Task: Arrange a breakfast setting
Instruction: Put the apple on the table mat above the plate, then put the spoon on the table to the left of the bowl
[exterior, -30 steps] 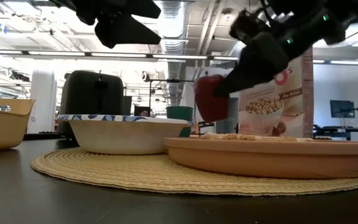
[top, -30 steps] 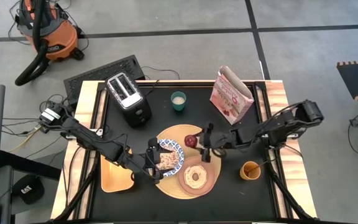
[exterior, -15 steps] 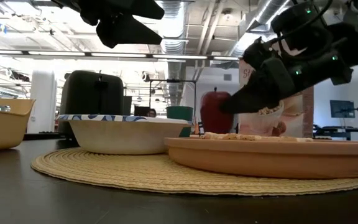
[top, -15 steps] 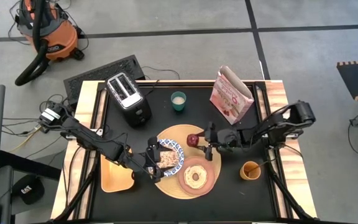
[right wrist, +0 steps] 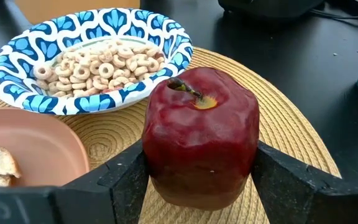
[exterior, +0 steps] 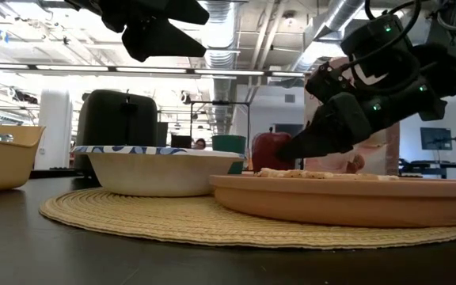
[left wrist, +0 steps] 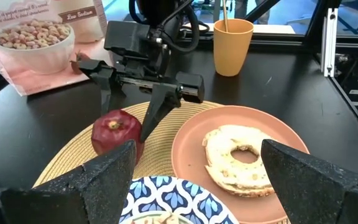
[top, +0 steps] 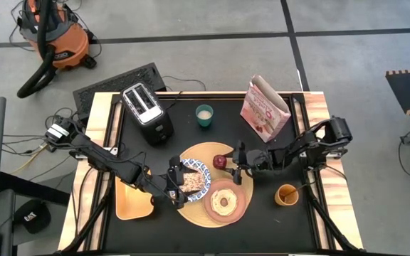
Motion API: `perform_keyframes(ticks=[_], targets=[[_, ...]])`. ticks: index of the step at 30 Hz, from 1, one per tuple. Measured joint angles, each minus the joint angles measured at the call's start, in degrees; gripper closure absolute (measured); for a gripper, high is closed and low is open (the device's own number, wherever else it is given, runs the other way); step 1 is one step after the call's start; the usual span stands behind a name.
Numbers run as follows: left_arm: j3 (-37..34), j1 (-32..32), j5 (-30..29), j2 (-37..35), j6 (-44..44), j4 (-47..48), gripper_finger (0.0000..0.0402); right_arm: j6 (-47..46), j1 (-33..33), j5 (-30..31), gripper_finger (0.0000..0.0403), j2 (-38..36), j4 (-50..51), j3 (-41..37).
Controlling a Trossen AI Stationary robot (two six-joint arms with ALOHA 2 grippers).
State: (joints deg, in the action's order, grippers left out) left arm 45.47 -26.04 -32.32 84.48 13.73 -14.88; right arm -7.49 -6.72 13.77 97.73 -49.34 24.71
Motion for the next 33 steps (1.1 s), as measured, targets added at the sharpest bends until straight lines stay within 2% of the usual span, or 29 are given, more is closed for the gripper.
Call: perform_keyframes(ticks=[3,11,19,25,33], targets=[[0.0,0.0,0.0,0.0,0.0,0.0,0.0070,0.0,0.0,0.0,0.0113,-0.1,0.1,0.0],[0.0,0.0,0.0,0.0,0.3,0.0,0.0070,-0.2,0.0,0.0,0.0044,-0.1,0.6,0.0],[0.0,0.0,0.0,0.0,0.5,0.0,0.0070,0.0,0.0,0.0,0.0035,-2.8,3.1,0.0],[0.0,0.0,0.0,0.0,0.6,0.0,0.0070,0.4,0.0,0.1,0.0035,-11.0,11.7,0.0],[0.0,0.0,0.0,0.0,0.7,0.0,0.0070,0.4,-1.3,0.1,0.0035,-27.2,32.4,0.2]])
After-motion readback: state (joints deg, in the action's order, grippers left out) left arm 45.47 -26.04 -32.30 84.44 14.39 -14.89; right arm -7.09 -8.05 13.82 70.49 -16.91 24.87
